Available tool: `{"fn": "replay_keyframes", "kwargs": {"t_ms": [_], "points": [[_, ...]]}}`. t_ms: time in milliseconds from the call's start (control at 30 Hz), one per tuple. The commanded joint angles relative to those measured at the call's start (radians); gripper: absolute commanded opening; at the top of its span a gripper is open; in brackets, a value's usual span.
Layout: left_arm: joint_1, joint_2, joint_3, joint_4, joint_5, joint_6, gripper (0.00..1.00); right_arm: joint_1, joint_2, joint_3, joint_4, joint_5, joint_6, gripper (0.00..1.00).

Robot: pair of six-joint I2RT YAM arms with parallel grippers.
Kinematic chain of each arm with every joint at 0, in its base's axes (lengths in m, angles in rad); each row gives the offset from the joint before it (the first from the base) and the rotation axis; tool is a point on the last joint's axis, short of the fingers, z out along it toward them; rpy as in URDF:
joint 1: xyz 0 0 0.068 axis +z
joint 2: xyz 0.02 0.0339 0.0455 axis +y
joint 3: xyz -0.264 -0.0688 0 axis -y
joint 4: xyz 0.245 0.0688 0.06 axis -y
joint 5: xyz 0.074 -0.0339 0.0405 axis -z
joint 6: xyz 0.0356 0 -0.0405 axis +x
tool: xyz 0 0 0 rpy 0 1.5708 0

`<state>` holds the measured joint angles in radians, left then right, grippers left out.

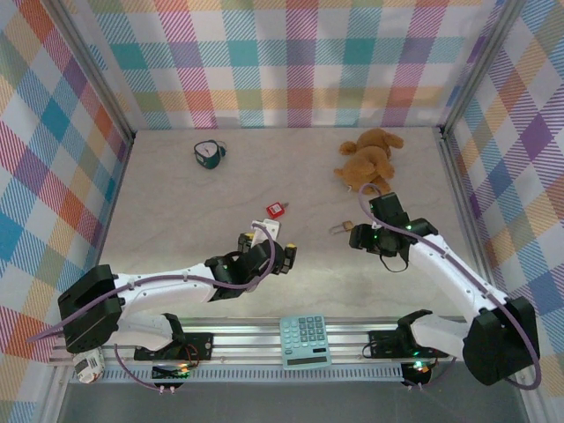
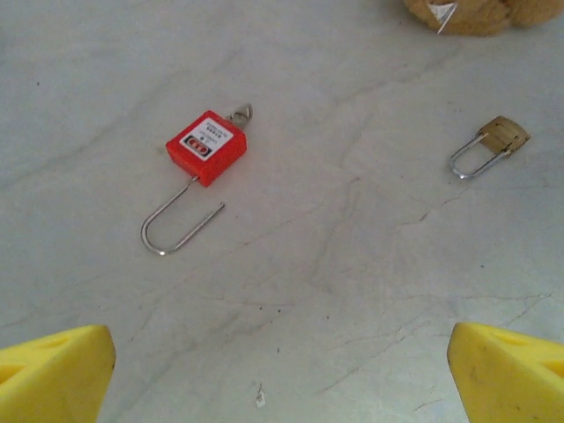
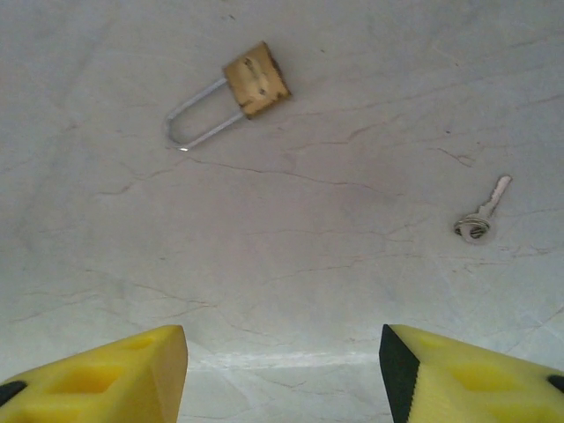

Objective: Unlock with the key

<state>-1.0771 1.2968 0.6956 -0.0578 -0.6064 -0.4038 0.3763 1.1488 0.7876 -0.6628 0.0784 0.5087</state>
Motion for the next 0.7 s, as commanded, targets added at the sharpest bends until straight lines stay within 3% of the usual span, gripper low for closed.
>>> {"fn": "replay_keyframes", "kwargs": {"t_ms": [0,367,500,600,667], "points": [[0.009,-0.02,0.02,-0.101,-0.012,-0.069,0.97,-0.033,0.038,0.026,0.002,0.022,-0.007,0.57],[0.009,-0.113,-0.064,-0.108,-0.005,-0.113,0.98,-0.102,0.145,0.024,0.046,0.05,0.042,0.36],[0.009,-0.121,-0.065,-0.114,-0.004,-0.108,0.98,-0.118,0.175,0.031,0.048,0.06,0.036,0.35],[0.009,-0.121,-0.066,-0.111,-0.001,-0.105,0.98,-0.156,0.224,0.043,0.04,0.072,0.031,0.44],[0.009,-0.117,-0.066,-0.103,0.001,-0.102,0.98,-0.179,0.252,0.046,0.057,0.052,0.024,0.45]]}}
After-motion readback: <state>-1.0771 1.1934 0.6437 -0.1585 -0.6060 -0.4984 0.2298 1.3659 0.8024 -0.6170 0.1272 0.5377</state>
